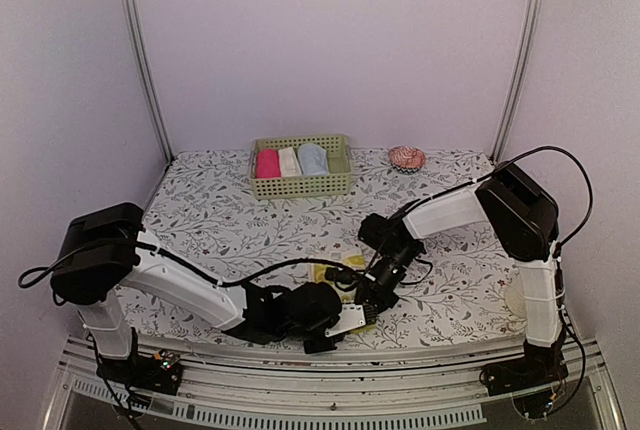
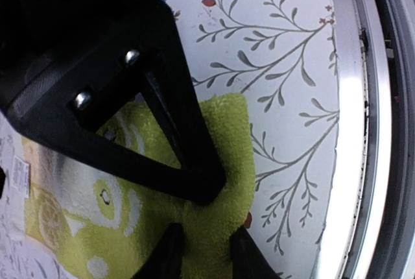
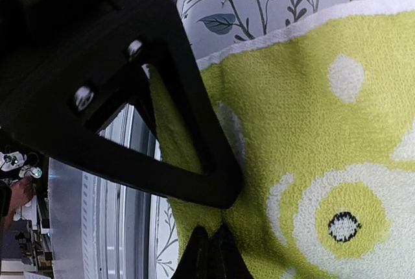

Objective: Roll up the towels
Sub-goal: Roll the towel at the center of the board.

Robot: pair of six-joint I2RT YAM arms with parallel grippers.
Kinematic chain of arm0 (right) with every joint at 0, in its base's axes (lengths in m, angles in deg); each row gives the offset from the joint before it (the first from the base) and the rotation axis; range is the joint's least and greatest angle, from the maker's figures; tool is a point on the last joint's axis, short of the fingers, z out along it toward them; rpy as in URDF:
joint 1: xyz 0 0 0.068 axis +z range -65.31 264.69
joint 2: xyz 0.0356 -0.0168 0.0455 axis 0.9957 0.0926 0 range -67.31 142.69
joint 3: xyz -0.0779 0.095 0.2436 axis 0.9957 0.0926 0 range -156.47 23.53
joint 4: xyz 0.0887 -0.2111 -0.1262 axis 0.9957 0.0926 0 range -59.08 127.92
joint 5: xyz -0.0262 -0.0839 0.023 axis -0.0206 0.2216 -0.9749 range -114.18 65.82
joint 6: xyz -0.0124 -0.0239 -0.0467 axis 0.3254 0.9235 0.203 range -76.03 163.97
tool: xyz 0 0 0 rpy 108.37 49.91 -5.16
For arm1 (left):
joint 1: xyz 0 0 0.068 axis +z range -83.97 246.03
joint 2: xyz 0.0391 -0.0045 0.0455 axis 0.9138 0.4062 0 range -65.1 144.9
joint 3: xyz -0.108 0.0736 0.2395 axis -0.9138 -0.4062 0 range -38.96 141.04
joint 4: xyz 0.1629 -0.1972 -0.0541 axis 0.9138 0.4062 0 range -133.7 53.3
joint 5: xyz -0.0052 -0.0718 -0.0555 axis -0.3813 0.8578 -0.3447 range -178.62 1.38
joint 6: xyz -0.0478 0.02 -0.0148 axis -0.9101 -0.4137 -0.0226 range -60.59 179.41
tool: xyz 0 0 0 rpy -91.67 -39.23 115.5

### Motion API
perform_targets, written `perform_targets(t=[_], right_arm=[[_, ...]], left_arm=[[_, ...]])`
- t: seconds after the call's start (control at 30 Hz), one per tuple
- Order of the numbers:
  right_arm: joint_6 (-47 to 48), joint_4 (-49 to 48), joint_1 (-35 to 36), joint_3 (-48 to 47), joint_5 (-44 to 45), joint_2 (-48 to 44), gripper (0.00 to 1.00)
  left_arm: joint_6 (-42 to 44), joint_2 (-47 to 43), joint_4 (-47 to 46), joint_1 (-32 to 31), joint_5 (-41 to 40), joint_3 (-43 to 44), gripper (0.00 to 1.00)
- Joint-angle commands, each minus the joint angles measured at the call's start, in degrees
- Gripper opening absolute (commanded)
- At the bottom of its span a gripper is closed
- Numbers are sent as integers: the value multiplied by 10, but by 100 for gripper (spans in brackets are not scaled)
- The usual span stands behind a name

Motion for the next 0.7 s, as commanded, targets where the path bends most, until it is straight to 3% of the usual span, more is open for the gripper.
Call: perform_targets(t=[0.0, 0.17, 0.27, 0.53, 0.67], right_arm=[[16, 26, -4, 14, 66, 8, 7], [7, 23, -5, 10, 78, 29, 7], [-3, 23, -5, 5, 86, 41, 6], [-10, 22, -5, 2, 90, 51, 6], [-10, 22, -6, 1, 88, 53, 6]], left_arm=[[-9, 21, 53, 2, -50, -3, 33], [-1, -11, 22, -31, -132, -17, 42], [10, -28, 12, -51, -151, -20, 43], [17, -31, 15, -59, -92, -20, 27], [15, -17, 17, -57, -70, -17, 25]])
